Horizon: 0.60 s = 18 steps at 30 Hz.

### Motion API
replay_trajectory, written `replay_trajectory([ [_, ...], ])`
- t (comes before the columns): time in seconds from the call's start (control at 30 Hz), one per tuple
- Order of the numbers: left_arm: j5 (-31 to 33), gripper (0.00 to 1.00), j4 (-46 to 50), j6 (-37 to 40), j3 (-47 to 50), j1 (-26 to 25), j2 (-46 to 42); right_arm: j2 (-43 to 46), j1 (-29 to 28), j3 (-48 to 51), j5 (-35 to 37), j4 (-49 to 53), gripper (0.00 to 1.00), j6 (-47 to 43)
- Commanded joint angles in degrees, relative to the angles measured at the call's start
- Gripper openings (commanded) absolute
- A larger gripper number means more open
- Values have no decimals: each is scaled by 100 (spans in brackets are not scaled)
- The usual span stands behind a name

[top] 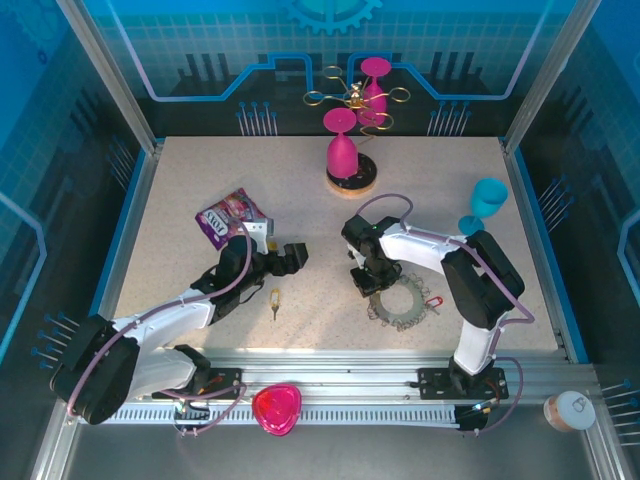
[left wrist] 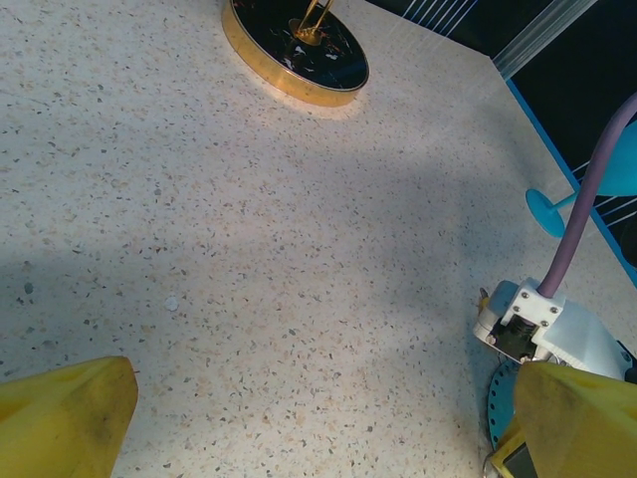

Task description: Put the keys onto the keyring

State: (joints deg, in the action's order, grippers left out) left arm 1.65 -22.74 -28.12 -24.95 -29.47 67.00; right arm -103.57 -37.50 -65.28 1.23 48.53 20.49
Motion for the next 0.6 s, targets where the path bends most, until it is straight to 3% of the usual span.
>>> replay_trajectory([
  [0.0,70,97,73,136,-19,-49,-64,-40,-96,-161,-137,182,17,-18],
  [0.3,83,97,85,140,15,-50,-108,-10,-161,-170,-314,175,17,-215],
  [0.57,98,97,144,166,14,-45,-157,-163,-179,-268,-151,189,30,-409],
])
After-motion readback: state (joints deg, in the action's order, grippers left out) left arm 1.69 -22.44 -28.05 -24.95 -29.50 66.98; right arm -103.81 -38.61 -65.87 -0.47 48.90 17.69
